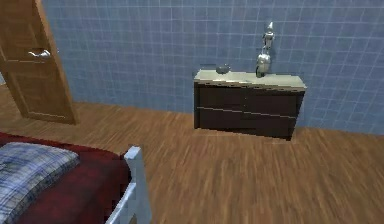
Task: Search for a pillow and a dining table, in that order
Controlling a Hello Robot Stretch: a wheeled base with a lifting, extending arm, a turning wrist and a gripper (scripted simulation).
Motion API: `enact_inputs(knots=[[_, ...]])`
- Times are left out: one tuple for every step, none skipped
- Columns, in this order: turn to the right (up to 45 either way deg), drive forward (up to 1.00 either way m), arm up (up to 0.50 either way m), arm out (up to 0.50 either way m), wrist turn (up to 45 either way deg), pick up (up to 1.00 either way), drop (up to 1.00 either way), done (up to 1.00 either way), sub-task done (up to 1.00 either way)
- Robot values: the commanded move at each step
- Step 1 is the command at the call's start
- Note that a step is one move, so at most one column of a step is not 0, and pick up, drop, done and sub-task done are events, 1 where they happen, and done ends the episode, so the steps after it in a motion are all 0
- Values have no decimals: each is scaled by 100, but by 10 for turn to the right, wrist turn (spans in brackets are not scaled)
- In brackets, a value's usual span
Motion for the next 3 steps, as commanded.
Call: enact_inputs(knots=[[0,100,0,0,0,0,0,0,0],[300,0,0,0,0,0,0,0,0],[0,5,0,0,0,0,0,0,0]])
